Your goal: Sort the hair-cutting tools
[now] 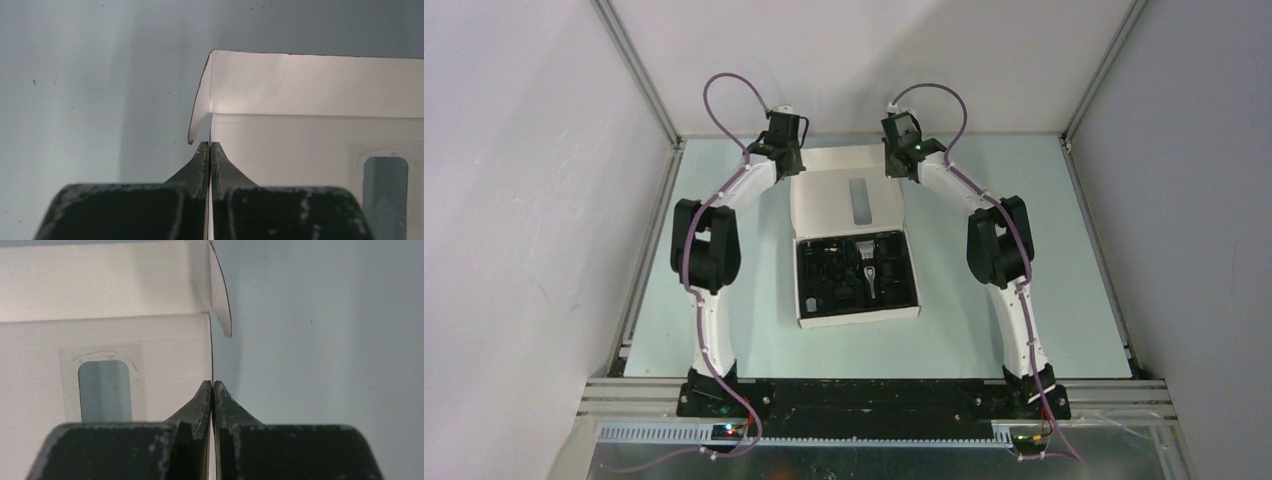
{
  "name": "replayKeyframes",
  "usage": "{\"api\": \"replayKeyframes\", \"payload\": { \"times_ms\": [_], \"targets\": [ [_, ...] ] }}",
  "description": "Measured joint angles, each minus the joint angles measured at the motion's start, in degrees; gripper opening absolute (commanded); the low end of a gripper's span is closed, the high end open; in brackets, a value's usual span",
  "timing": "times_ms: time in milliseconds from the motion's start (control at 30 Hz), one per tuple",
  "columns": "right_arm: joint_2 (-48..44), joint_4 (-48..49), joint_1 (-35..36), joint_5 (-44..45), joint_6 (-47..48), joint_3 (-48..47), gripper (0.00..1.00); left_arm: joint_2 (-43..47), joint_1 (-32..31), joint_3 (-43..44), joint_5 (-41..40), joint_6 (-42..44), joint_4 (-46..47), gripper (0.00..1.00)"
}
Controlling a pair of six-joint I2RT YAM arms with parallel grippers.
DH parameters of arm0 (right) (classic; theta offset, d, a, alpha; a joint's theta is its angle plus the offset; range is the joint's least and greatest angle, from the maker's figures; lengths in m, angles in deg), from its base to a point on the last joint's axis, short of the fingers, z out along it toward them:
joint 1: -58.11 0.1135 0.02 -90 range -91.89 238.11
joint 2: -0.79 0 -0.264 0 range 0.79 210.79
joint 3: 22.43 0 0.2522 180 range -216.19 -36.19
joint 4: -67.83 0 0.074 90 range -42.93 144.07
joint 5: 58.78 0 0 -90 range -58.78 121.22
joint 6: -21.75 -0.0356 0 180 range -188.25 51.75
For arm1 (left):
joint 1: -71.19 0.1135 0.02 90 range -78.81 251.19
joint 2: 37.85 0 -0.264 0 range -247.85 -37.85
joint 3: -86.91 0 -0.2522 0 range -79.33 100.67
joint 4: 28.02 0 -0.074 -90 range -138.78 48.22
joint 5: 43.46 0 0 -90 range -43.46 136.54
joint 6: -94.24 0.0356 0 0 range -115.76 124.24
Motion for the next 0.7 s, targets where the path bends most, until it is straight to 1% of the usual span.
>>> {"api": "replayKeyframes", "payload": {
  "times_ms": [200, 300, 600, 700],
  "targets": [
    [-9.1, 1.0, 2.1, 3.0, 1.3, 6.5, 0.05, 11.4, -1.9, -8.7, -2.1, 0.1, 3.5, 0.00],
    [-14.4, 1.6, 2.9, 4.3, 1.6, 10.6, 0.07, 17.8, -3.3, -14.1, -4.1, 0.2, 6.9, 0.00],
    [-29.2, 7.6, 5.3, 6.3, 1.2, 27.9, 0.10, 33.1, -7.5, -33.0, -8.9, 0.5, 20.3, 0.01],
    [-33.4, 8.9, 6.0, 6.6, 0.3, 32.9, 0.10, 36.7, -9.4, -37.0, -9.9, 0.5, 22.7, 0.01]
  ]
}}
